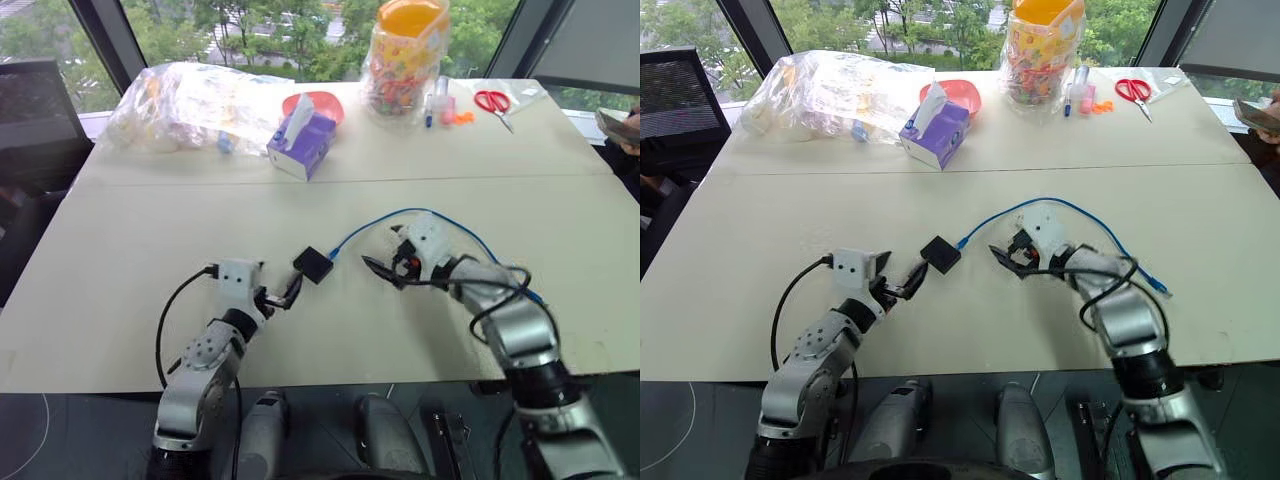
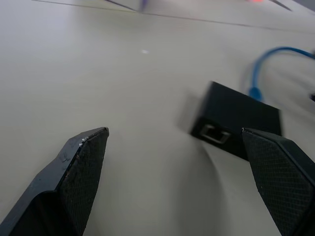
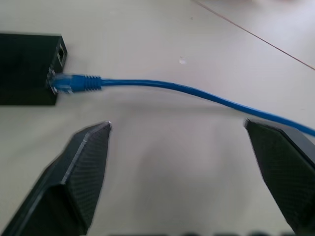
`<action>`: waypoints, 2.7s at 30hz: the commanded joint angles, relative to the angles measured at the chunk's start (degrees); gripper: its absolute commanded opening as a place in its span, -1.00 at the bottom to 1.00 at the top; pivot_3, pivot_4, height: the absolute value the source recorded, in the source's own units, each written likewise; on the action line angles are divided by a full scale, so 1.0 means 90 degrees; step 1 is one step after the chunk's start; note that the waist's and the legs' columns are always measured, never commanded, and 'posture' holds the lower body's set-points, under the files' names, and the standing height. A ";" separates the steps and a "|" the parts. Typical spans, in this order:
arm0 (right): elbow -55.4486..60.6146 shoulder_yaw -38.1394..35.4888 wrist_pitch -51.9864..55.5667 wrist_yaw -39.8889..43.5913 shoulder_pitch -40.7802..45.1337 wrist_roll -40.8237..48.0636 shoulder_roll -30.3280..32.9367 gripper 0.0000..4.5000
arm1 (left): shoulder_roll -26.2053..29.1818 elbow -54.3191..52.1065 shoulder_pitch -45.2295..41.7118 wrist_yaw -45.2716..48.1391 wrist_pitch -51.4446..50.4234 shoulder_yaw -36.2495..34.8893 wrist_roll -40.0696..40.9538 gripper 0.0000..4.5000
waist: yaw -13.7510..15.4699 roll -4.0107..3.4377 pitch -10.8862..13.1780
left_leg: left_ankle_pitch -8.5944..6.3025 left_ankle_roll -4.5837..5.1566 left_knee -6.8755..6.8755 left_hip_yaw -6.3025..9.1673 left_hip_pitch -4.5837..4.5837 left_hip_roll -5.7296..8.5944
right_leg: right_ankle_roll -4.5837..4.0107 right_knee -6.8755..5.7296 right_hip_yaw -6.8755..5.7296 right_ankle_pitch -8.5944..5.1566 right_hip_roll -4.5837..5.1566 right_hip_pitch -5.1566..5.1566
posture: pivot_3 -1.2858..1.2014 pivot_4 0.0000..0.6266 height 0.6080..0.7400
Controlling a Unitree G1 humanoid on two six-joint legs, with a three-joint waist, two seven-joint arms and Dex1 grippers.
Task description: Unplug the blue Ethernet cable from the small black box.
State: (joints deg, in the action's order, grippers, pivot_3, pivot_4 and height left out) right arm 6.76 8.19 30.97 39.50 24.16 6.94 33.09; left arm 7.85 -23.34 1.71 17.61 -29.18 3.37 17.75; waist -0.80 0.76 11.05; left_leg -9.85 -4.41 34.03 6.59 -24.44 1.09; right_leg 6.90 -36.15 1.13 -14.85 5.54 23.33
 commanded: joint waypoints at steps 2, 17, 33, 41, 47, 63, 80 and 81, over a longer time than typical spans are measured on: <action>-0.0566 0.0580 -0.0413 0.1373 0.0882 -0.0225 0.0728 1.00 | 0.0803 -0.0551 -0.0339 0.0846 -0.0742 -0.0542 0.1011 0.99 | -0.0014 0.0000 0.0001 | -0.0001 0.0002 -0.0007 0.0001 0.0001 -0.0001 | 0.0000 0.0000 -0.0003 0.0000 0.0000 0.0002 | 0.03 -0.52 0.80; -0.5414 0.2542 -0.4889 0.4129 0.4721 -0.1883 -0.0624 1.00 | 0.2929 -0.0744 -0.0918 0.2222 -0.1735 -0.1741 0.2819 0.99 | -0.0190 0.0000 0.0010 | 0.0000 0.0002 -0.0014 0.0000 0.0002 0.0000 | 0.0024 -0.0002 -0.0001 0.0011 -0.0002 0.0004 | 0.03 -0.52 0.80; -0.8897 0.3453 -0.6776 0.2815 0.6044 -0.4113 -0.2337 0.61 | 0.3209 -0.1531 0.0189 0.1703 -0.1523 -0.2278 0.2755 1.00 | -0.0286 -0.0001 0.0010 | 0.0003 -0.0009 -0.0026 0.0002 0.0073 -0.0002 | -0.0002 -0.0033 0.0012 0.0002 -0.0010 -0.0033 | 0.03 -0.52 0.80; -0.9116 0.3185 -0.6607 0.3188 0.5991 -0.4097 -0.2454 -0.99 | 0.3268 -0.1510 0.0488 0.1619 -0.1434 -0.2736 0.2818 1.00 | -0.0367 -0.0002 0.0009 | 0.0002 -0.0010 -0.0031 0.0006 0.0120 -0.0003 | -0.0007 -0.0042 0.0017 0.0003 -0.0012 -0.0071 | 0.03 -0.52 0.80; -0.8626 0.2506 -0.7226 0.3130 0.5704 -0.3517 -0.2080 -0.99 | 0.3085 -0.1423 0.0332 0.1237 -0.1376 -0.2693 0.2680 1.00 | -0.0336 -0.0002 0.0009 | 0.0002 -0.0010 -0.0032 0.0006 0.0114 -0.0002 | -0.0006 -0.0036 0.0017 0.0001 -0.0011 -0.0071 | 0.03 -0.52 0.80; -0.3109 0.0787 -0.6921 -0.3004 0.1826 -0.5086 -0.1043 -0.99 | 0.2590 -0.0087 -0.2027 0.0923 -0.2106 -0.2116 0.3702 1.00 | -0.0144 0.0002 0.0010 | 0.0006 -0.0008 -0.0046 0.0000 0.0101 0.0003 | 0.0002 -0.0027 0.0024 -0.0003 -0.0010 -0.0060 | 0.03 -0.52 0.80; -0.1867 0.1238 -0.6223 -0.3746 0.1380 -0.5636 -0.1164 -0.99 | 0.2324 0.0542 -0.2761 0.1182 -0.2325 -0.1791 0.3818 1.00 | -0.0176 0.0009 0.0009 | 0.0007 -0.0007 -0.0037 -0.0001 0.0099 0.0000 | 0.0002 -0.0019 0.0026 -0.0002 -0.0010 -0.0070 | 0.03 -0.52 0.80; -0.1826 0.1242 -0.6205 -0.3730 0.1369 -0.5620 -0.1165 -0.99 | 0.2328 0.0543 -0.2780 0.1201 -0.2337 -0.1785 0.3833 1.00 | -0.0177 0.0009 0.0009 | 0.0007 -0.0007 -0.0038 -0.0001 0.0099 0.0000 | 0.0002 -0.0019 0.0027 -0.0002 -0.0010 -0.0070 | 0.03 -0.52 0.80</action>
State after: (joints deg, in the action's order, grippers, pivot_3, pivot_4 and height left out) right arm -12.61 19.99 -25.12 6.43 35.90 -44.19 22.62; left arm 28.59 -17.96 -22.38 27.71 -50.58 -12.06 51.30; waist -2.39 0.84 11.13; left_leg -9.79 -4.47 33.68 6.58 -23.55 1.09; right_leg 6.92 -36.32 1.37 -14.87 5.45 22.71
